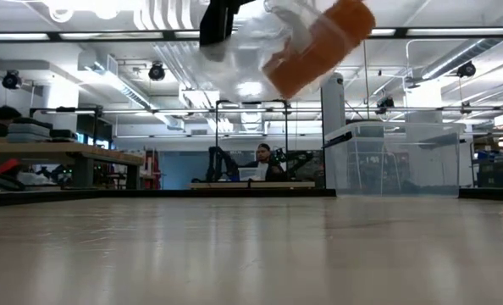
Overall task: Roll bandage
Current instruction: Put the rolled orange bandage into the zip bag, then put the transparent zip bag into the transparent bin
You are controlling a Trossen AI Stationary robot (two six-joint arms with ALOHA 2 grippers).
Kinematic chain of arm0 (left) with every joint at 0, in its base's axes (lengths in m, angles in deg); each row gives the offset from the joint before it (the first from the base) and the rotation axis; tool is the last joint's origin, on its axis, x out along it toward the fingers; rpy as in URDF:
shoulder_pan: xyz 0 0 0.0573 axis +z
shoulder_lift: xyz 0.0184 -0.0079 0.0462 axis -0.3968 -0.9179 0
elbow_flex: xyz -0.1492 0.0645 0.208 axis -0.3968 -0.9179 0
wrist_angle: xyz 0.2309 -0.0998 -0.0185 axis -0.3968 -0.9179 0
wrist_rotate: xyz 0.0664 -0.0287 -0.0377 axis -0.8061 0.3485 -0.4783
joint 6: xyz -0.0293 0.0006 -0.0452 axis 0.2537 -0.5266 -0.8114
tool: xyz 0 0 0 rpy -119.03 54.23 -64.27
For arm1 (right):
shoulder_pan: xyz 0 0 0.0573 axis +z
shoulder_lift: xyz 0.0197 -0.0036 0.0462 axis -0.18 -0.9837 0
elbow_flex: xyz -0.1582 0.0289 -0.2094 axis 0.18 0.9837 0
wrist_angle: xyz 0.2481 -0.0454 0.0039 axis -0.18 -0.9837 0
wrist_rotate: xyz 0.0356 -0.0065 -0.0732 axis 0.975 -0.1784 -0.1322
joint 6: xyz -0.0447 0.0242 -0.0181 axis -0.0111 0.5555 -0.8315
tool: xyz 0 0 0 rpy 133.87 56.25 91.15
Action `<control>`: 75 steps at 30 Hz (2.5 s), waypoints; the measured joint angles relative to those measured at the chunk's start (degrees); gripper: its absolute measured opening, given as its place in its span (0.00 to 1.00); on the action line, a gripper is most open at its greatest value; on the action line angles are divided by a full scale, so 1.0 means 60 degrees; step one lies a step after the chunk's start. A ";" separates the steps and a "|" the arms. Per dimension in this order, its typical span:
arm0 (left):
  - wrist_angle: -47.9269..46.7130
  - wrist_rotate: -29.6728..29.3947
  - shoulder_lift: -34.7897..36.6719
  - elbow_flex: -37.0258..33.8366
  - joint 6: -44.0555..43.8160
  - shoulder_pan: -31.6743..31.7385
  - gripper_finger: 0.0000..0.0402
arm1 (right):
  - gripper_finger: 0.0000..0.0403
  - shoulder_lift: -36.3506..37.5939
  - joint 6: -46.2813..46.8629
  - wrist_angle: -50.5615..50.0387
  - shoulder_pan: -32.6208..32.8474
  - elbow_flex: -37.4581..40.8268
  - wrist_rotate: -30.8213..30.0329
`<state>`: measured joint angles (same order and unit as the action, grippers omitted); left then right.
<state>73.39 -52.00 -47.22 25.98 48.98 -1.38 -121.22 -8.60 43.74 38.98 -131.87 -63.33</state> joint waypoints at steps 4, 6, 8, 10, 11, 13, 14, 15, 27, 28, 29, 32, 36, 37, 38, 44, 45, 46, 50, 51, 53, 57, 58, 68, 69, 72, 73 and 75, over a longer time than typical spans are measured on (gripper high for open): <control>-0.0002 0.0081 0.0000 0.0000 0.0073 -0.0018 0.00 | 0.64 0.0591 0.0204 0.1019 0.0427 0.1272 0.0087; 0.0018 0.0080 0.0000 0.0000 0.0085 -0.0013 0.00 | 0.60 0.0703 0.0045 0.1922 0.0730 0.1939 0.0154; 0.0011 0.0080 0.0000 -0.0004 0.0085 0.0010 0.00 | 0.54 0.0676 -0.0086 0.2649 0.0997 0.2479 0.0251; 0.0063 0.0075 0.0000 -0.0007 0.0088 0.0016 0.00 | 0.45 0.0560 -0.0185 0.3527 0.1111 0.2788 0.0273; 0.0112 0.0065 0.0000 -0.0007 0.0089 0.0018 0.00 | 0.39 0.0495 -0.0256 0.3976 0.1142 0.2900 0.0267; 0.0124 0.0016 0.0000 -0.0007 0.0101 0.0034 0.00 | 0.28 0.0249 -0.0508 0.4575 0.1152 0.3031 0.0318; 0.0121 0.0015 0.0000 -0.0007 0.0151 0.0036 0.00 | 0.22 0.0072 -0.0645 0.4745 0.1152 0.3031 0.0339; 0.0121 0.0018 0.0000 -0.0007 0.0253 0.0036 0.00 | 0.16 -0.0109 -0.0863 0.4888 0.1121 0.3032 0.0335; 0.0109 0.0405 0.0000 -0.0007 0.0712 0.0036 0.00 | 0.01 -0.2586 -0.2578 0.7223 -0.0302 0.2219 0.0212; 0.0106 0.0408 0.0000 -0.0007 0.0711 0.0036 0.00 | 0.01 -0.2753 -0.2743 0.7229 -0.0348 0.1987 0.0213; 0.0103 0.0405 0.0000 -0.0007 0.0712 0.0036 0.00 | 0.01 -0.2902 -0.2867 0.7196 -0.0377 0.1778 0.0221; 0.0117 0.0419 0.0007 -0.0007 0.0712 0.0026 0.00 | 0.01 -0.3371 -0.3211 0.6786 -0.0409 0.1199 0.0237; 0.0042 0.0439 0.0004 -0.0011 0.0708 -0.0020 0.00 | 0.00 -0.3669 -0.3224 0.5383 -0.0400 0.0524 0.0244; 0.0048 0.0437 0.0004 -0.0011 0.0708 -0.0025 0.00 | 0.01 -0.3673 -0.3096 0.4944 -0.0368 0.0386 0.0205; 0.0051 0.0441 0.0004 -0.0011 0.0708 -0.0026 0.00 | 0.01 -0.3615 -0.2990 0.4496 -0.0306 0.0285 0.0196; -0.0367 0.0565 0.0004 -0.0007 0.0707 -0.0055 0.00 | 0.01 -0.2524 -0.3399 0.3387 0.0409 0.0510 0.0020; -0.0457 0.0565 0.0004 -0.0007 0.0705 -0.0051 0.00 | 0.01 -0.2273 -0.3493 0.3475 0.0525 0.0684 0.0035; -0.0499 0.0565 0.0004 -0.0007 0.0710 -0.0051 0.00 | 0.02 -0.2042 -0.3457 0.3456 0.0610 0.0884 0.0046; -0.0455 0.0557 0.0004 -0.0007 0.0795 -0.0044 0.00 | 0.05 -0.1207 -0.3086 0.3520 0.0859 0.1737 -0.0738; -0.0451 0.0556 0.0004 -0.0007 0.0839 -0.0046 0.00 | 0.07 -0.0978 -0.3087 0.3604 0.0931 0.1981 -0.0898; -0.0409 0.0591 0.0004 -0.0007 0.0940 -0.0047 0.00 | 0.10 -0.0652 -0.3084 0.3868 0.0986 0.2391 -0.0891; -0.0335 0.1180 0.0004 -0.0007 0.1003 -0.0044 0.00 | 0.21 -0.0211 -0.3083 0.3843 0.0993 0.3001 -0.0894; -0.0333 0.1469 0.0011 -0.0007 0.1059 -0.0044 0.00 | 0.25 -0.0138 -0.3084 0.3889 0.0990 0.3085 -0.0904; -0.0149 0.2952 0.0098 0.0131 0.2187 -0.0095 0.00 | 0.58 -0.0359 -0.3954 0.4851 0.0640 0.3188 0.1715; -0.0097 0.3223 0.0095 0.0176 0.2317 -0.0097 0.00 | 0.59 -0.0469 -0.4089 0.4982 0.0618 0.3188 0.1705; 0.0044 0.3719 0.0095 0.0260 0.2524 -0.0143 0.00 | 0.59 -0.0708 -0.4456 0.5424 0.0610 0.3188 0.1741; 0.0040 0.3779 0.0095 0.0276 0.2523 -0.0161 0.00 | 0.58 -0.0745 -0.4534 0.5655 0.0618 0.3188 0.1846; -0.0018 0.3807 0.0092 0.0277 0.2512 -0.0189 0.00 | 0.56 -0.0761 -0.4761 0.6121 0.0625 0.3184 0.2202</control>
<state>73.28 -29.15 -46.67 27.64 64.05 -2.51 -125.79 -37.16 80.46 42.73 -112.76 -50.12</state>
